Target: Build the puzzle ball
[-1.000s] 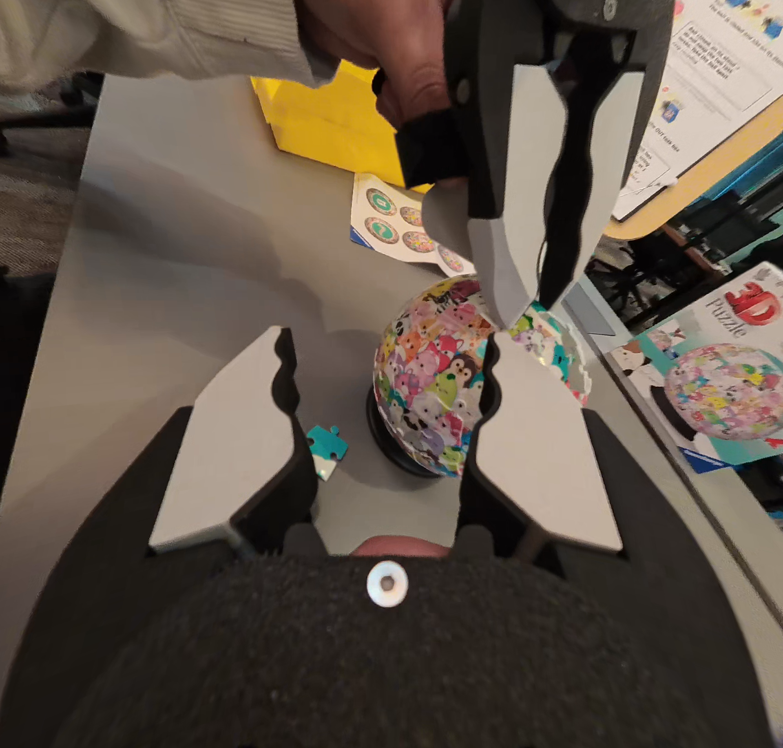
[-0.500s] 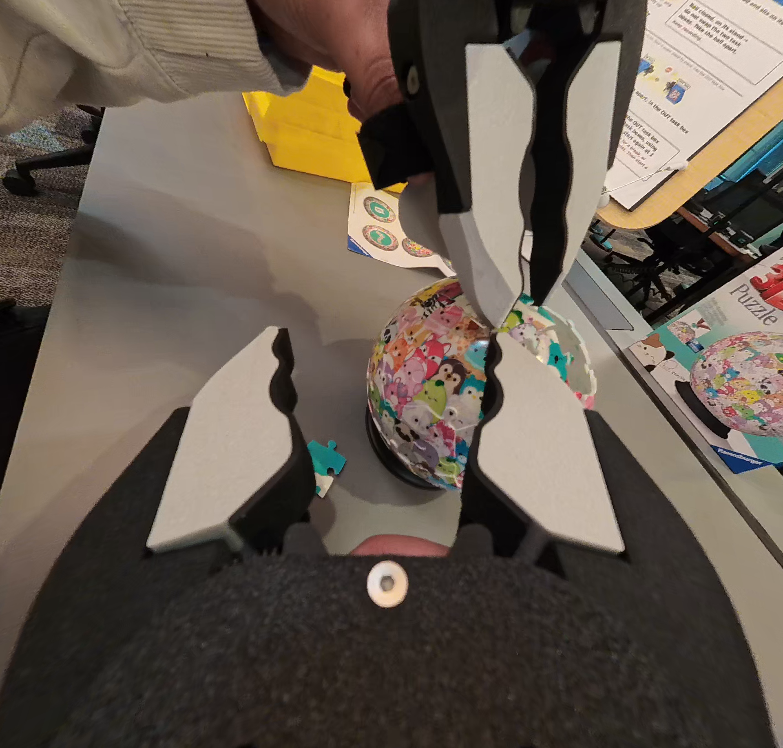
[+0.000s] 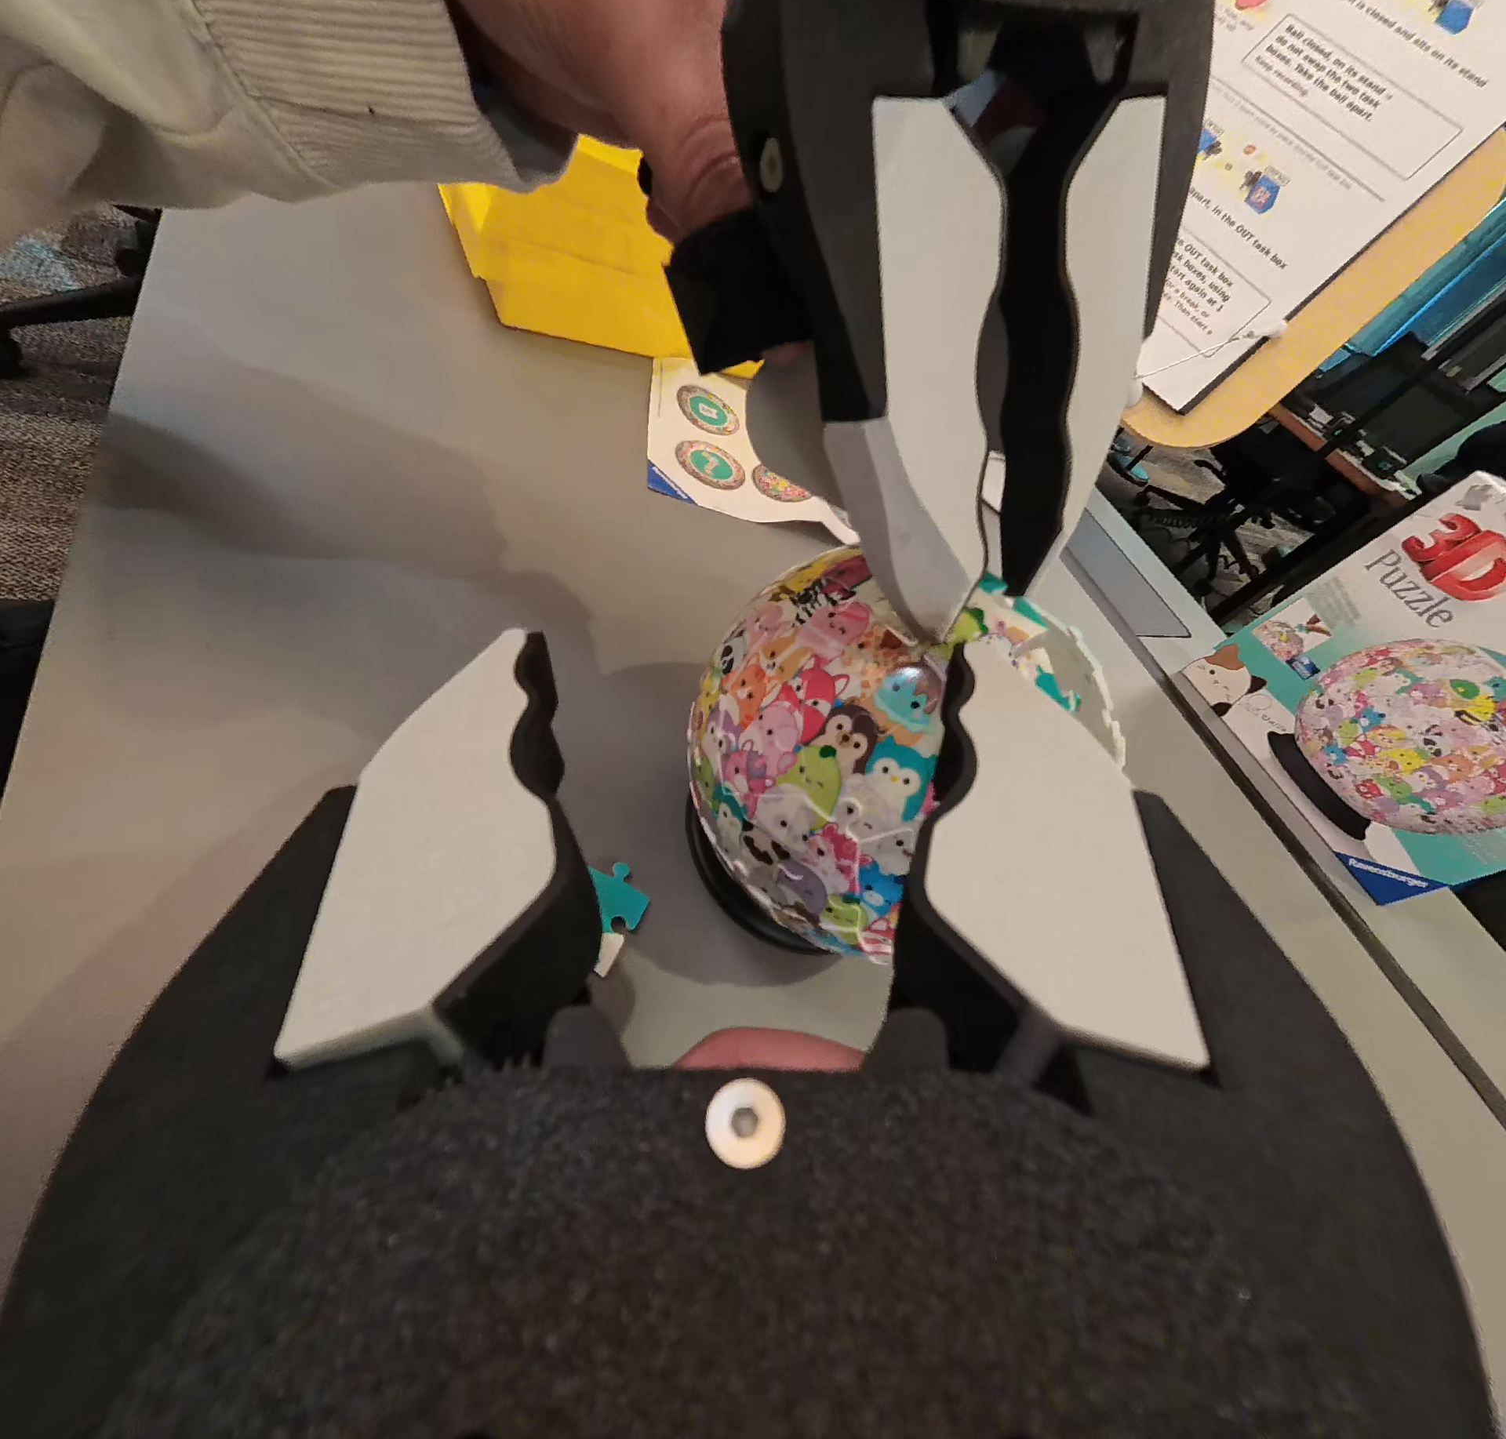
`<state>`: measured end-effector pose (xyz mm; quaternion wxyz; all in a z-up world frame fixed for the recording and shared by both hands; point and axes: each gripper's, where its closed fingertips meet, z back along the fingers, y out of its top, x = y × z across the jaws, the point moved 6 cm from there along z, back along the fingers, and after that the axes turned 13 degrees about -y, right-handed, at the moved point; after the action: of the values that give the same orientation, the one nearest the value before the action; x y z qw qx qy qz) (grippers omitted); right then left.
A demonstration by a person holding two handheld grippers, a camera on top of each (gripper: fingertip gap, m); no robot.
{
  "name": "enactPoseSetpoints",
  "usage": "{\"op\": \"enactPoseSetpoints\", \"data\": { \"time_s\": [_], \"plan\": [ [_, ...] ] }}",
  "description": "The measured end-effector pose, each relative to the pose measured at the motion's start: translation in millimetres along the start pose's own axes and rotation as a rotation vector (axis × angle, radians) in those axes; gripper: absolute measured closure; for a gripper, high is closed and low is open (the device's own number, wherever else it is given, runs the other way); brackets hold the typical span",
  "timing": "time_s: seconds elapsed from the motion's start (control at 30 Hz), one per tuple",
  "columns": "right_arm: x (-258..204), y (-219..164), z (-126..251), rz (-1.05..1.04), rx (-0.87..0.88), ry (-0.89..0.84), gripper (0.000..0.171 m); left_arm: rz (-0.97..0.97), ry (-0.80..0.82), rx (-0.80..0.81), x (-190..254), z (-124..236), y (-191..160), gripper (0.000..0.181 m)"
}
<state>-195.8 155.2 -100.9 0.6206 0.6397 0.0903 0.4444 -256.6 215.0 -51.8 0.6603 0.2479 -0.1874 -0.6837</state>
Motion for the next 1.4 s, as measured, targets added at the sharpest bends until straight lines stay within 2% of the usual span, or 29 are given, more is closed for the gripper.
{"op": "enactPoseSetpoints", "data": {
  "time_s": [0.23,0.47,0.77,0.97,1.2,1.4],
  "plan": [
    [0,-1,-1,-0.002,-0.005,-0.005,0.08,0.029,0.035,0.051,3,14,-8,0.156],
    [-1,1,-1,-0.002,-0.007,-0.005,0.08,0.019,0.119,0.036,-2,12,-12,0.156],
    [-3,3,-3,0.011,-0.01,-0.005,0.08,0.015,0.125,0.036,-4,11,-11,0.156],
    [-4,3,-4,0.016,-0.007,-0.005,0.08,0.03,0.118,0.123,7,20,-10,0.158],
    [-4,3,-4,0.011,-0.007,-0.003,0.08,0.024,0.184,0.108,4,11,-11,0.159],
    [-4,3,-4,0.01,-0.003,-0.004,0.08,0.02,0.171,0.11,5,11,-13,0.16]
  ]
}}
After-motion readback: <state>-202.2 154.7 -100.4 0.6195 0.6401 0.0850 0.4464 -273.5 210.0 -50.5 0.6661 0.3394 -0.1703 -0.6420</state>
